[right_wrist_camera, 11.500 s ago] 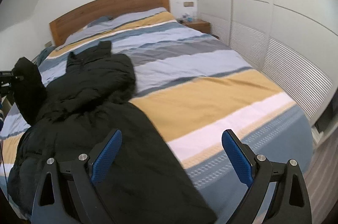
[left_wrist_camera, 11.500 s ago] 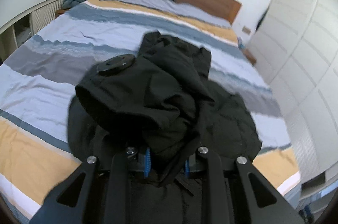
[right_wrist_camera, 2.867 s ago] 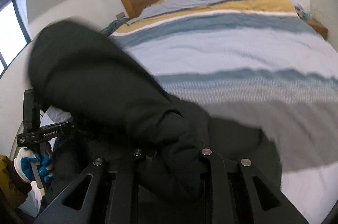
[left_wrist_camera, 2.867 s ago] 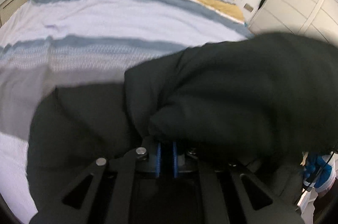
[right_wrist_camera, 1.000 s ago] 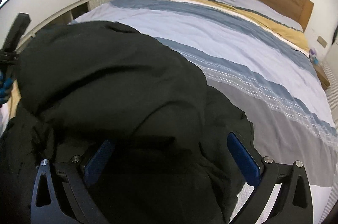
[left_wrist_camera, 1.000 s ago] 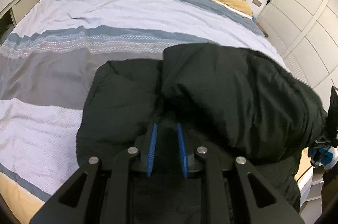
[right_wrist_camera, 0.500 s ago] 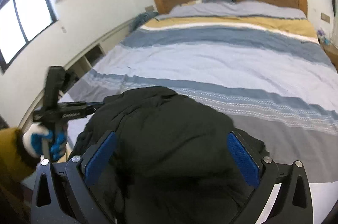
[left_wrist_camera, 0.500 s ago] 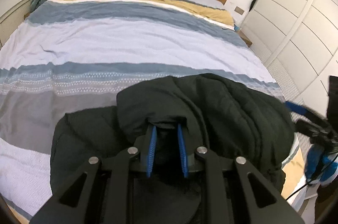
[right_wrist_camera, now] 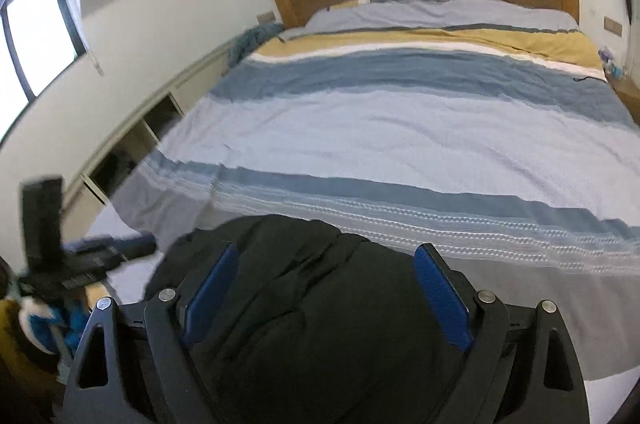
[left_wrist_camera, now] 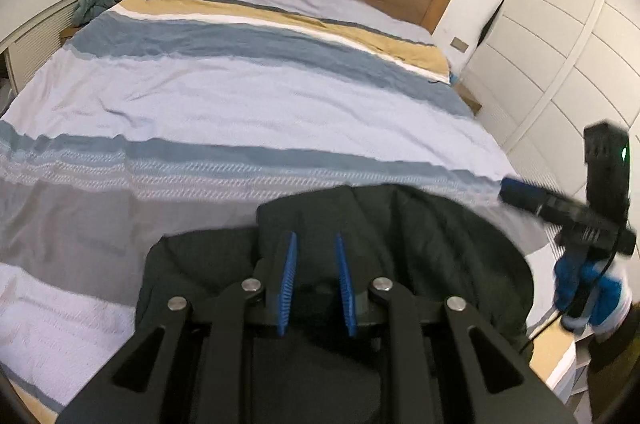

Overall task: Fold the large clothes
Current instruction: 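Press the folded coat flat with both tools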

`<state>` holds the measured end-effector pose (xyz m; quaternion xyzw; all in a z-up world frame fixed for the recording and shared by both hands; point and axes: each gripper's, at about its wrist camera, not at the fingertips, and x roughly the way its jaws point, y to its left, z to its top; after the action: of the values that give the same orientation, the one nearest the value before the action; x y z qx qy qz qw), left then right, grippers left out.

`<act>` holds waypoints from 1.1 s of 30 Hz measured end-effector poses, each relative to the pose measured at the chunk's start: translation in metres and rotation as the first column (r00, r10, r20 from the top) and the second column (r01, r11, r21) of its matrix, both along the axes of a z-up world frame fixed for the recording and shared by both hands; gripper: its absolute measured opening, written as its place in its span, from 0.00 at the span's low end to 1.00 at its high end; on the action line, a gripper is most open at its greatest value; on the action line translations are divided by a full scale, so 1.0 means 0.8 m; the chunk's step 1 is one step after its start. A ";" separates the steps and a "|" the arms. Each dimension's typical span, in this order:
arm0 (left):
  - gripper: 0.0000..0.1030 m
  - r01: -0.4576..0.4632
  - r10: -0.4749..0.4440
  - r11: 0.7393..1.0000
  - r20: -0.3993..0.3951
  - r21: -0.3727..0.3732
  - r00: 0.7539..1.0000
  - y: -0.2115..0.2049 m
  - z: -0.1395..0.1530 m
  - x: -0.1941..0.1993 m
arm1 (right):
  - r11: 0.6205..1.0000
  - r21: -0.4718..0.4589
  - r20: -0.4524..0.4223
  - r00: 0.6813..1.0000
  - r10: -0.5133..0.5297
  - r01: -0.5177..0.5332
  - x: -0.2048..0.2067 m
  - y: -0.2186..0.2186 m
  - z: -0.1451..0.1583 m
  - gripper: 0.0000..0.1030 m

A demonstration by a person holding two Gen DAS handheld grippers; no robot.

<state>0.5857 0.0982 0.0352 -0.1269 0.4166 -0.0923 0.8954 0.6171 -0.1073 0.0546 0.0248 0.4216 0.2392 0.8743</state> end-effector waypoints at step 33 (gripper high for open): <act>0.44 0.197 -0.157 0.948 -0.172 0.248 0.972 -0.121 -0.156 -0.028 | 0.948 -0.308 -0.139 0.990 0.040 -0.082 -0.098 0.033 -0.196 0.87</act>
<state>0.5634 0.0011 -0.0893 0.0247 0.5013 -0.1065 0.8583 0.5388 -0.0811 -0.1025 -0.1116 0.5110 0.1941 0.8299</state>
